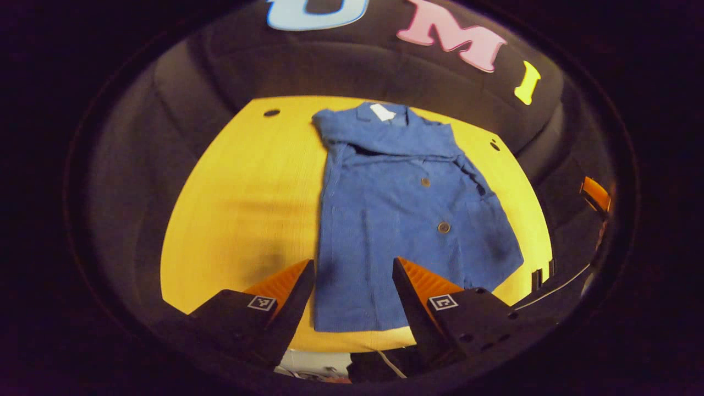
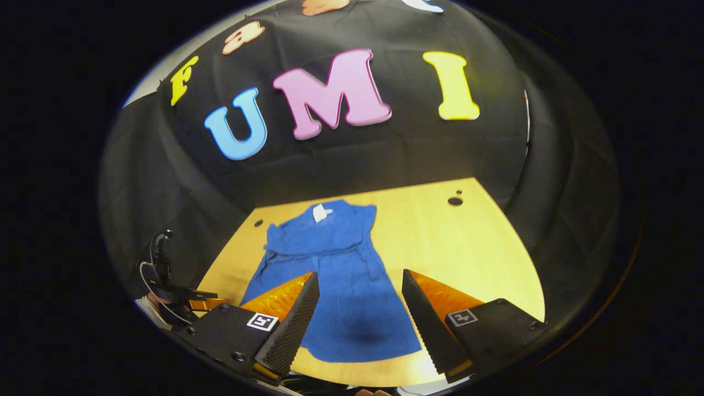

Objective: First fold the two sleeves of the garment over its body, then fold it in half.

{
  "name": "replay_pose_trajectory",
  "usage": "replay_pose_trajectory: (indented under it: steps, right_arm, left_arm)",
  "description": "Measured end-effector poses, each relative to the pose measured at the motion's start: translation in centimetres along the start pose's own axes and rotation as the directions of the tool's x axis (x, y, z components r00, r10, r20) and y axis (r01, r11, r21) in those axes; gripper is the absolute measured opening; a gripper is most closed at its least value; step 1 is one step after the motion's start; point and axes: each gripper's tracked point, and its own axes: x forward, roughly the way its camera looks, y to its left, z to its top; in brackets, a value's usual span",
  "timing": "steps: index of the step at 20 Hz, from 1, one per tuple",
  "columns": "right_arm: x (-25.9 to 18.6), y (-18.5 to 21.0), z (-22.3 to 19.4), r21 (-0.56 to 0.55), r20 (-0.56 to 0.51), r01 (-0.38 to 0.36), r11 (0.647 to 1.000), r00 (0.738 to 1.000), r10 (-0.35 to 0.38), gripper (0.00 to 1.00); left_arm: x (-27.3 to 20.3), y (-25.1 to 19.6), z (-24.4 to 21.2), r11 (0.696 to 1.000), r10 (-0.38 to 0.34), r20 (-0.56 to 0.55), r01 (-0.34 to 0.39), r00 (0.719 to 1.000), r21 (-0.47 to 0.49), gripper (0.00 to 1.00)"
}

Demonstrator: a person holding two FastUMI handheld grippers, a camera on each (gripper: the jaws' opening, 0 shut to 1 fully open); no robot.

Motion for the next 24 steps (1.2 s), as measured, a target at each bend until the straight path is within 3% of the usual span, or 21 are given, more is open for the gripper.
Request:
replay_pose_trajectory:
  steps: [3, 4, 5, 9, 12, 15, 24]
  right_arm:
    - [2.3, -1.4, -4.6, -0.008, -0.169, 0.044, 0.999, 0.985, -0.045, 0.96]
    - [2.8, -2.2, -6.3, -0.008, -0.244, 0.065, 0.998, 0.968, -0.065, 0.83]
    - [3.4, -2.9, -8.0, 0.002, -0.317, 0.081, 0.997, 0.945, -0.076, 0.96]
    - [4.1, -4.2, -13.0, 0.081, -0.526, 0.161, 0.984, 0.845, -0.095, 0.98]
    - [4.6, -5.8, -14.9, 0.108, -0.610, 0.212, 0.971, 0.786, -0.103, 0.97]
    - [5.3, -7.9, -16.8, 0.066, -0.668, 0.249, 0.966, 0.730, -0.143, 0.98]
    - [7.4, -10.4, -20.6, -0.067, -0.747, 0.250, 0.966, 0.630, -0.215, 0.98]
  left_arm:
    - [1.6, 2.5, -3.2, 0.994, 0.004, -0.147, -0.020, 0.989, -0.108, 0.84]
    - [1.7, 2.8, -4.0, 0.993, 0.004, -0.180, -0.025, 0.984, -0.115, 0.83]
    - [1.7, 3.2, -4.6, 0.993, 0.013, -0.211, -0.038, 0.977, -0.115, 0.83]
    - [2.8, 3.1, -5.4, 0.988, -0.048, -0.319, -0.001, 0.946, -0.152, 0.83]
    - [4.0, 2.8, -5.9, 0.980, -0.076, -0.369, 0.001, 0.926, -0.198, 0.83]
    - [4.6, 3.2, -6.4, 0.991, -0.020, -0.399, -0.034, 0.917, -0.127, 0.83]
    - [5.3, 3.1, -6.0, 0.998, 0.042, -0.430, -0.062, 0.902, -0.033, 0.83]
